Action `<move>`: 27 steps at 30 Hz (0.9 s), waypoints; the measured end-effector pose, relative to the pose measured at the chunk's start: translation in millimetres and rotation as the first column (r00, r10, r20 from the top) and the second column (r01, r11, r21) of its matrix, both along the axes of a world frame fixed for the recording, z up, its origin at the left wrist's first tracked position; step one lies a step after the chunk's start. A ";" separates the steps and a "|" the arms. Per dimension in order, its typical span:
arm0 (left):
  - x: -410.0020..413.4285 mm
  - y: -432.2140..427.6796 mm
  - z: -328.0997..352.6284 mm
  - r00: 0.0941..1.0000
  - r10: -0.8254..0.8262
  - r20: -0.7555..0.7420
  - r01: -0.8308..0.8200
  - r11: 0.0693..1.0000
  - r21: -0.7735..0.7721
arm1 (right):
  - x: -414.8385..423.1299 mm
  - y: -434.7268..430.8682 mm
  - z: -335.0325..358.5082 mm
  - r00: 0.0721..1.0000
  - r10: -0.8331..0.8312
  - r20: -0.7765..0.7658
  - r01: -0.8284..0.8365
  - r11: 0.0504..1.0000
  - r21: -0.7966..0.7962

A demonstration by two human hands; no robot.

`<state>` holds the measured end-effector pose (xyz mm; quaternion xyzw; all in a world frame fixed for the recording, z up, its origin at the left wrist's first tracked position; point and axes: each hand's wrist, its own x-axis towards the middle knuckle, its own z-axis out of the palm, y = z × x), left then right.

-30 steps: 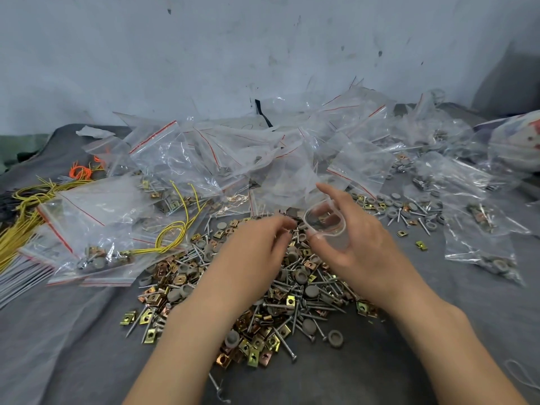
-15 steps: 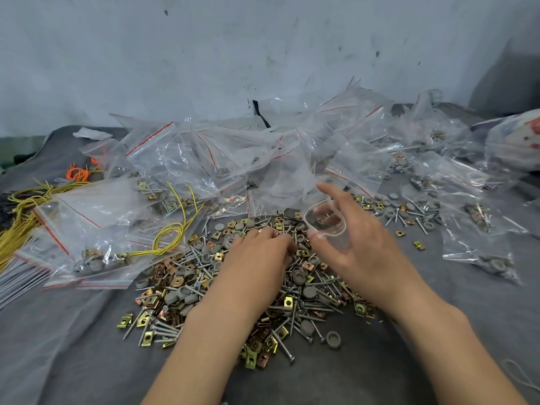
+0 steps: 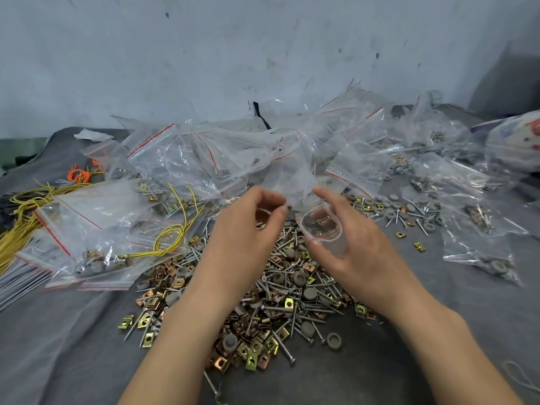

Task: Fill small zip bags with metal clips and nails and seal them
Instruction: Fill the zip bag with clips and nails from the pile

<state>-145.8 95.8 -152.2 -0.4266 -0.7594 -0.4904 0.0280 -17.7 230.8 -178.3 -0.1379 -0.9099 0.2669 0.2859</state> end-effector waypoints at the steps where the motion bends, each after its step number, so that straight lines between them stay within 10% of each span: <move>1: 3.7 0.7 3.2 0.999 -0.033 0.008 0.033 0.999 0.032 | -0.2 0.0 -0.2 1.000 0.003 0.001 -0.003 1.000 -0.002; 13: 0.6 0.0 0.5 0.998 -0.065 0.023 0.064 0.998 0.008 | -1.5 0.0 0.5 1.000 0.014 -0.002 -0.014 1.000 -0.013; 27: -23.8 -11.3 -27.4 0.969 0.050 -0.243 -0.197 0.750 -0.631 | 0.7 -0.3 1.0 1.000 0.003 0.003 -0.003 0.999 -0.035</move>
